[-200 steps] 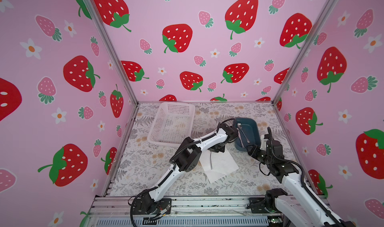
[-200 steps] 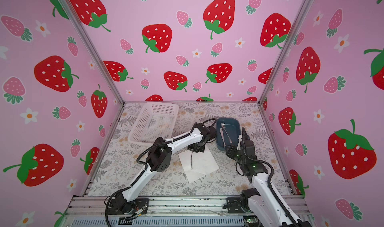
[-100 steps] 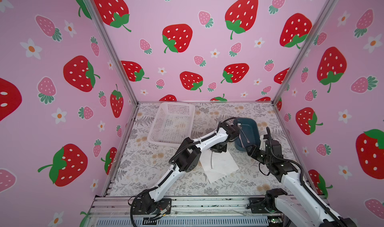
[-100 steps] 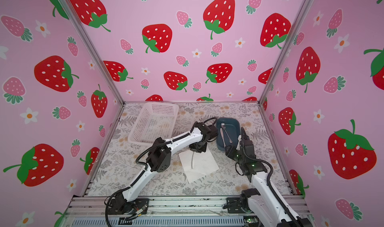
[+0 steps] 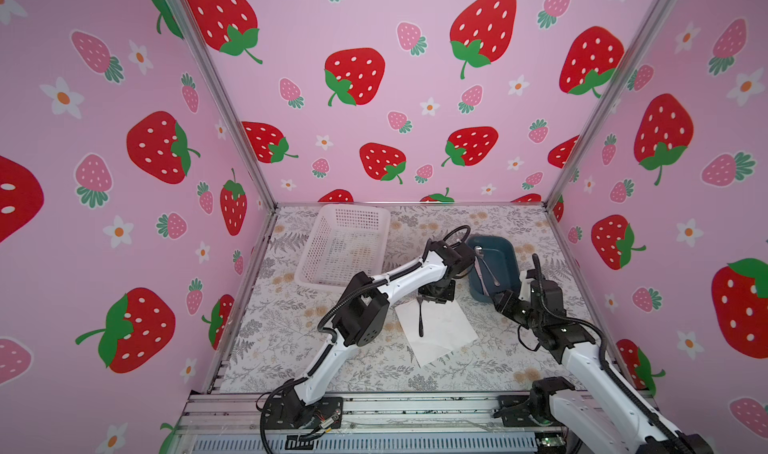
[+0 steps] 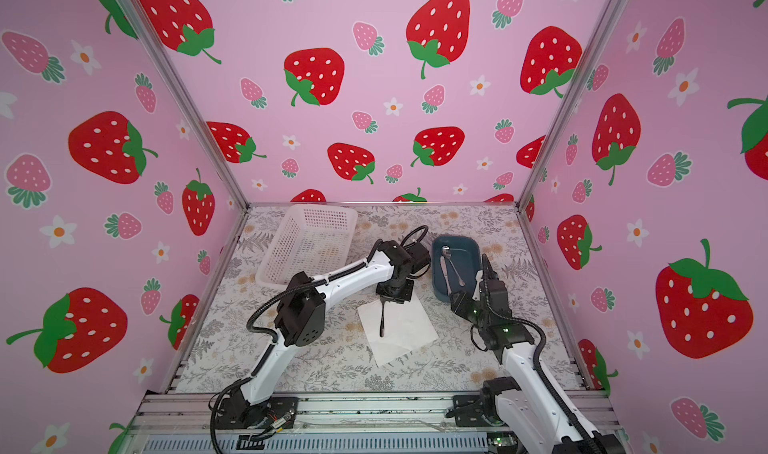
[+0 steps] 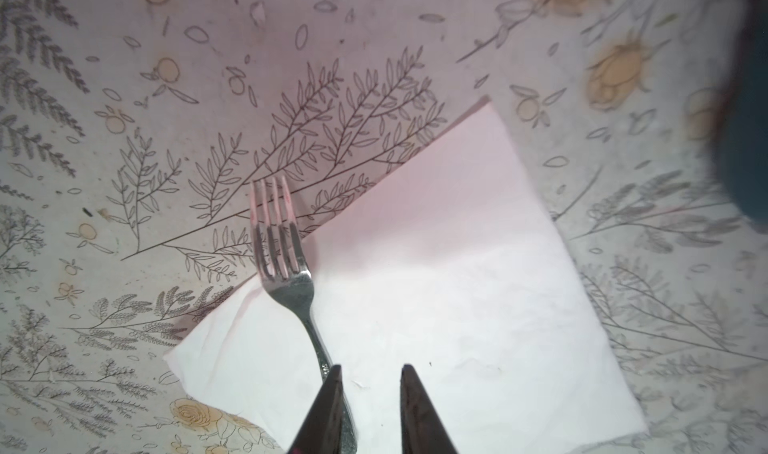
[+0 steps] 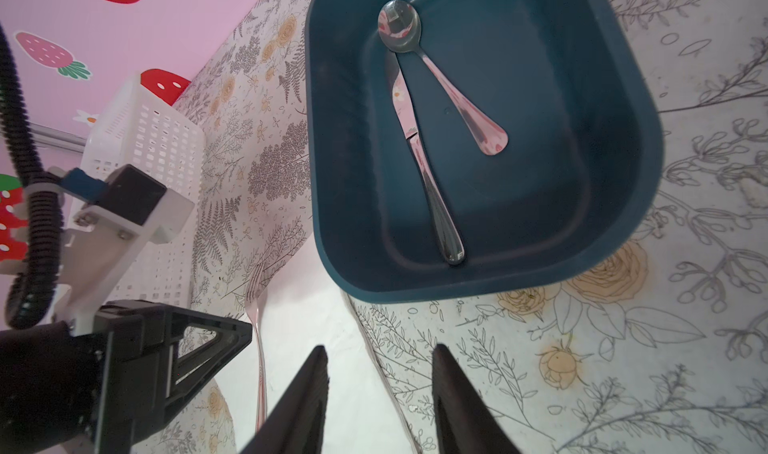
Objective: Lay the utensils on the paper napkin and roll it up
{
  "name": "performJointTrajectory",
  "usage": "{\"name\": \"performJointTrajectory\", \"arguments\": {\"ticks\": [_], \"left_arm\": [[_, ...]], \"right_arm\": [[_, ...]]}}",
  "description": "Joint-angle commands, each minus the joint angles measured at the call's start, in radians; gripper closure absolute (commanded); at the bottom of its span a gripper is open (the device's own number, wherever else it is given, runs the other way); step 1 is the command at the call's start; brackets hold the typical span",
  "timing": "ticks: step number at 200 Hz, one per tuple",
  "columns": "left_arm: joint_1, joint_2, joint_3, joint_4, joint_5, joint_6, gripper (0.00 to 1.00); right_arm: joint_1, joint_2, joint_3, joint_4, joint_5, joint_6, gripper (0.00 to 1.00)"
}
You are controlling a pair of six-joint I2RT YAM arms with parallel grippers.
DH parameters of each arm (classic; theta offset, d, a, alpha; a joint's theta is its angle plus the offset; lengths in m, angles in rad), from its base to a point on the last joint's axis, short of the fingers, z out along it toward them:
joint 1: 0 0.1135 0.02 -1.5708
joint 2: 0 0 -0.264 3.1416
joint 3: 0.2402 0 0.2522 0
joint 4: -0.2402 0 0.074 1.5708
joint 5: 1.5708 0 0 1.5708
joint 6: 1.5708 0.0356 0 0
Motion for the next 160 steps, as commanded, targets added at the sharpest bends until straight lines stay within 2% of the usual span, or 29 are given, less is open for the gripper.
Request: {"name": "performJointTrajectory", "arguments": {"ticks": [1, 39, 57, 86, 123, 160], "left_arm": [[0.008, -0.026, -0.033, 0.019, -0.004, 0.006, 0.74], [0.062, -0.108, -0.222, 0.118, 0.016, -0.010, 0.74], [0.098, -0.161, -0.340, 0.230, 0.085, -0.018, 0.73], [0.149, -0.231, -0.479, 0.388, 0.186, -0.029, 0.64], [0.208, -0.240, -0.537, 0.480, 0.301, -0.036, 0.64], [0.226, -0.223, -0.542, 0.502, 0.338, -0.046, 0.66]], "right_arm": [[-0.003, 0.002, 0.002, 0.002, -0.004, 0.004, 0.57], [-0.004, 0.014, 0.001, 0.048, -0.065, -0.008, 0.56], [-0.004, 0.015, -0.013, 0.110, -0.143, -0.020, 0.57], [-0.004, 0.015, -0.028, 0.162, -0.213, -0.025, 0.54], [-0.004, 0.040, -0.028, 0.171, -0.242, -0.033, 0.54], [-0.004, 0.065, -0.023, 0.166, -0.248, -0.034, 0.54]]}}
